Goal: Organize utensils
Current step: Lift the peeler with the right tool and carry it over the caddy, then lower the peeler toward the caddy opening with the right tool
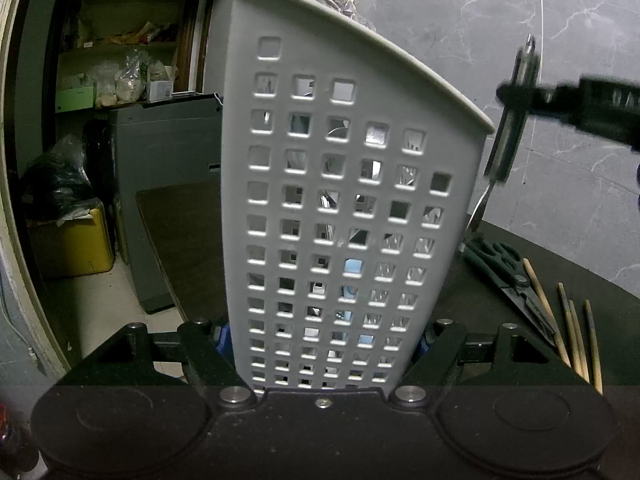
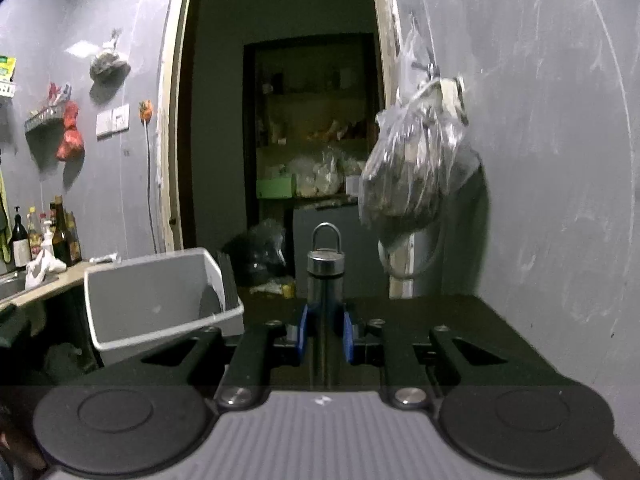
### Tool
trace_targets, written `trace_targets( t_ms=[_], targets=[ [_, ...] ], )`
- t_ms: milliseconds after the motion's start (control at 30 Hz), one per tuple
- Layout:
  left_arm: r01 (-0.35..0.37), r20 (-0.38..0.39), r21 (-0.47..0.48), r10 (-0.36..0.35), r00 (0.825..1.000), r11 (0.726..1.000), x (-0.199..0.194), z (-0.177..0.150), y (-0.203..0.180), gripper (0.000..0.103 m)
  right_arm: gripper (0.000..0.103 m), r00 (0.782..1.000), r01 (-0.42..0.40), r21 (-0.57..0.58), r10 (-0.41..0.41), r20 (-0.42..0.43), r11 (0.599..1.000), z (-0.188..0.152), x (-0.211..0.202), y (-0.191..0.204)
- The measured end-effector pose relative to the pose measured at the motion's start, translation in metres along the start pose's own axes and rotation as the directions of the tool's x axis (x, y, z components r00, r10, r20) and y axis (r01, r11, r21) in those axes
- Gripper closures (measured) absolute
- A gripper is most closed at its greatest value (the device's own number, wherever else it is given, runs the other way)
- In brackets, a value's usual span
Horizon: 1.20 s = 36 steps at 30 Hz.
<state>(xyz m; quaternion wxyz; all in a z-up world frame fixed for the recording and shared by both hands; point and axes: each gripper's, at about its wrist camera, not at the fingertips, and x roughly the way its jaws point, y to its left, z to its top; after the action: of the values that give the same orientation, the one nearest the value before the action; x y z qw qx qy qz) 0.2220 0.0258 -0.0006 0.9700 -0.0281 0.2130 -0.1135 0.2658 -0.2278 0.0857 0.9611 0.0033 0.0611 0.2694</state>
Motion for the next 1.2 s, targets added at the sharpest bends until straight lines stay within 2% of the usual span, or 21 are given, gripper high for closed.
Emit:
trace_targets(
  t_ms=[300, 667, 900, 1200],
  targets=[
    [-0.001, 0.0, 0.001, 0.001, 1.0, 1.0, 0.0, 0.0, 0.0, 0.026, 0.083, 0.987, -0.025, -0.016, 0.028, 0.158, 1.0, 0.043, -0.018, 0.017],
    [-0.001, 0.0, 0.001, 0.001, 1.0, 1.0, 0.0, 0.0, 0.0, 0.026, 0.083, 0.948, -0.161, -0.042, 0.166, 0.271, 0.986, 0.084, -0.01, 0.047],
    [-0.001, 0.001, 0.0, 0.001, 1.0, 1.0, 0.0, 0.0, -0.001, 0.026, 0.083, 0.936, -0.233, -0.057, 0.24, 0.257, 0.971, 0.082, 0.007, 0.068],
    [-0.001, 0.001, 0.0, 0.001, 1.0, 1.0, 0.0, 0.0, -0.001, 0.026, 0.083, 0.947, -0.262, -0.038, 0.265, 0.179, 0.964, 0.061, 0.03, 0.075]
  ],
)
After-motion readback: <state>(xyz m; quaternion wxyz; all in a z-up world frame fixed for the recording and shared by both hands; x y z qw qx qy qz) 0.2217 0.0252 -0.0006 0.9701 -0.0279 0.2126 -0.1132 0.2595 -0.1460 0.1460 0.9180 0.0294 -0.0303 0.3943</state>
